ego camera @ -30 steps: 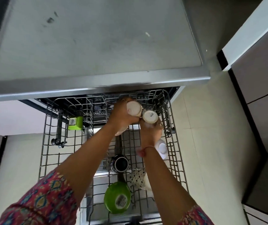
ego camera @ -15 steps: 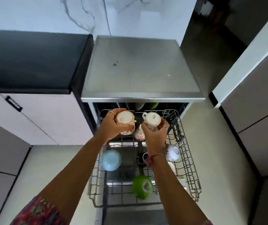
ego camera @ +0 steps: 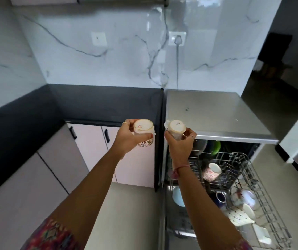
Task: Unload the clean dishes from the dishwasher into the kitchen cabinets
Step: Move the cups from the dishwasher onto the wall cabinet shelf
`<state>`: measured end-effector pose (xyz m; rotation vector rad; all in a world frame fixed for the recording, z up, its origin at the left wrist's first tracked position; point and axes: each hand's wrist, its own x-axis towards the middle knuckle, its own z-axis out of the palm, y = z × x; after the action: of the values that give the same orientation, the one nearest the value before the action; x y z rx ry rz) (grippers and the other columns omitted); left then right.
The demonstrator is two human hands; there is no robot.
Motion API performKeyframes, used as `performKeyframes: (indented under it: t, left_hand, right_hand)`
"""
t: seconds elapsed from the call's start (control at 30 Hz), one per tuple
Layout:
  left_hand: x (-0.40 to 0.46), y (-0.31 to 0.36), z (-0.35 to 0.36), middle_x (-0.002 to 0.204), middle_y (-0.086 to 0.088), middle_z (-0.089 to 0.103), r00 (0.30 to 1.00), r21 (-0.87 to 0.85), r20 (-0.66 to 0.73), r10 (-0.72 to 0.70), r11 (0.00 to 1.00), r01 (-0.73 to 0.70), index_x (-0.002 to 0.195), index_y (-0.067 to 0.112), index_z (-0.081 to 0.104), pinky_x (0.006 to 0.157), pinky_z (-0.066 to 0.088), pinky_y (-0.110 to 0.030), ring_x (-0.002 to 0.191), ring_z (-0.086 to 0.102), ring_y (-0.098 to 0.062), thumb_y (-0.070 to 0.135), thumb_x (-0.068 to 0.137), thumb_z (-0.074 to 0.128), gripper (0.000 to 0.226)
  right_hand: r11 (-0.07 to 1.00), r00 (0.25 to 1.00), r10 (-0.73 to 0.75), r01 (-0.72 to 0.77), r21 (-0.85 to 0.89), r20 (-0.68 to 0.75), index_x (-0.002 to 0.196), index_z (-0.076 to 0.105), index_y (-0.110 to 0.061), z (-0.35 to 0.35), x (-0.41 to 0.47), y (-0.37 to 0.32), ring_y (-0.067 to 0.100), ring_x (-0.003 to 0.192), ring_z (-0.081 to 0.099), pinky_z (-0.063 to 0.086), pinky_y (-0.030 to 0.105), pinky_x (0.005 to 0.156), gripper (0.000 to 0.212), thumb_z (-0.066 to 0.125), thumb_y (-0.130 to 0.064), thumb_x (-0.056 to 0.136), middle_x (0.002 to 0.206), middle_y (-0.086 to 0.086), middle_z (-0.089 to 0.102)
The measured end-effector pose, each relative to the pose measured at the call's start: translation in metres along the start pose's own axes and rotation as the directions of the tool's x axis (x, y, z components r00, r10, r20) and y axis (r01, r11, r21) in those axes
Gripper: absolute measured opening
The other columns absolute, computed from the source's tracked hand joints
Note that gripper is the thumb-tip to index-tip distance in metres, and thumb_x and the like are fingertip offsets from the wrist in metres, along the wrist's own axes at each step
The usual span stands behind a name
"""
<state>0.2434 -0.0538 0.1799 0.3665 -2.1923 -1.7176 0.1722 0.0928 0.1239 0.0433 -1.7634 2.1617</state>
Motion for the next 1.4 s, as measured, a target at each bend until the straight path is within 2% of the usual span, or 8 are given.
performKeyframes:
  t: [0.23, 0.4, 0.57, 0.7, 0.87, 1.03, 1.2, 1.4]
  left_hand:
    - [0.006, 0.029, -0.090, 0.105, 0.006, 0.067, 0.987, -0.102, -0.145, 0.065, 0.992, -0.080, 0.113, 0.021, 0.058, 0.068, 0.054, -0.017, 0.094, 0.066, -0.009, 0.021, 0.066, 0.085, 0.055]
    - [0.030, 0.057, -0.138, 0.094, 0.006, 0.073, 0.975, -0.183, -0.194, 0.111, 0.972, -0.147, 0.099, 0.026, 0.064, 0.066, 0.055, -0.019, 0.085, 0.071, -0.008, 0.018, 0.067, 0.084, 0.038]
    - [0.078, 0.088, -0.180, 0.108, -0.002, 0.070, 0.954, -0.227, -0.264, 0.145, 0.952, -0.207, 0.119, 0.014, 0.058, 0.081, 0.057, -0.031, 0.096, 0.069, -0.016, 0.018, 0.068, 0.083, 0.057]
    - [0.131, 0.122, -0.207, 0.102, -0.004, 0.070, 0.922, -0.233, -0.317, 0.224, 0.923, -0.305, 0.105, 0.017, 0.060, 0.075, 0.057, -0.029, 0.091, 0.070, -0.019, 0.017, 0.070, 0.080, 0.041]
    - [0.209, 0.167, -0.234, 0.100, -0.005, 0.070, 0.897, -0.245, -0.330, 0.294, 0.891, -0.382, 0.103, 0.016, 0.060, 0.063, 0.055, -0.024, 0.083, 0.070, -0.017, 0.019, 0.073, 0.078, 0.034]
    - [0.288, 0.209, -0.256, 0.089, -0.002, 0.071, 0.870, -0.256, -0.350, 0.346, 0.858, -0.445, 0.105, 0.013, 0.061, 0.051, 0.049, -0.014, 0.062, 0.068, -0.007, 0.023, 0.072, 0.079, 0.038]
    - [0.367, 0.247, -0.280, 0.098, -0.007, 0.070, 0.829, -0.245, -0.367, 0.421, 0.816, -0.523, 0.113, 0.007, 0.059, 0.054, 0.051, -0.015, 0.070, 0.068, -0.011, 0.023, 0.072, 0.079, 0.048]
    - [0.465, 0.297, -0.316, 0.090, -0.003, 0.071, 0.745, -0.216, -0.374, 0.552, 0.729, -0.649, 0.101, 0.013, 0.062, 0.062, 0.054, -0.021, 0.070, 0.069, -0.011, 0.024, 0.072, 0.079, 0.035]
  right_hand:
    - [0.997, 0.992, -0.073, 0.070, 0.036, 0.099, 0.102, 0.046, -0.021, 0.080, -0.019, -0.047, 0.011, 0.089, 0.064, 0.053, 0.014, 0.074, 0.054, 0.086, -0.014, 0.065, 0.097, -0.008, 0.060]
    - [0.990, 0.985, -0.086, 0.068, 0.124, 0.150, 0.093, 0.048, -0.030, 0.137, -0.011, -0.080, -0.007, 0.077, 0.062, 0.046, 0.004, 0.063, 0.051, 0.086, -0.014, 0.064, 0.092, -0.015, 0.061]
    - [0.982, 0.968, -0.140, 0.108, 0.155, 0.209, 0.095, 0.052, -0.033, 0.195, 0.017, -0.105, -0.003, 0.082, 0.062, 0.046, 0.003, 0.063, 0.048, 0.086, -0.024, 0.063, 0.098, -0.012, 0.062]
    - [0.963, 0.945, -0.240, 0.203, 0.177, 0.221, 0.086, 0.055, -0.037, 0.244, 0.056, -0.131, -0.014, 0.077, 0.059, 0.044, 0.002, 0.058, 0.039, 0.084, -0.028, 0.062, 0.099, -0.012, 0.057]
    - [0.947, 0.924, -0.317, 0.295, 0.131, 0.213, 0.102, 0.065, -0.026, 0.312, 0.123, -0.158, 0.010, 0.090, 0.064, 0.053, 0.025, 0.076, 0.042, 0.081, -0.037, 0.066, 0.105, 0.000, 0.064]
    - [0.914, 0.893, -0.402, 0.378, 0.150, 0.200, 0.107, 0.067, -0.019, 0.376, 0.184, -0.185, 0.018, 0.093, 0.065, 0.055, 0.030, 0.081, 0.048, 0.081, -0.039, 0.065, 0.107, 0.008, 0.065]
    - [0.865, 0.850, -0.499, 0.477, 0.158, 0.166, 0.096, 0.070, -0.016, 0.438, 0.236, -0.215, 0.013, 0.084, 0.065, 0.049, 0.013, 0.068, 0.034, 0.081, -0.033, 0.068, 0.095, 0.002, 0.070]
    - [0.782, 0.764, -0.622, 0.616, 0.089, 0.170, 0.095, 0.068, -0.021, 0.509, 0.299, -0.262, 0.006, 0.078, 0.065, 0.053, 0.023, 0.072, 0.037, 0.079, -0.042, 0.066, 0.086, -0.007, 0.069]
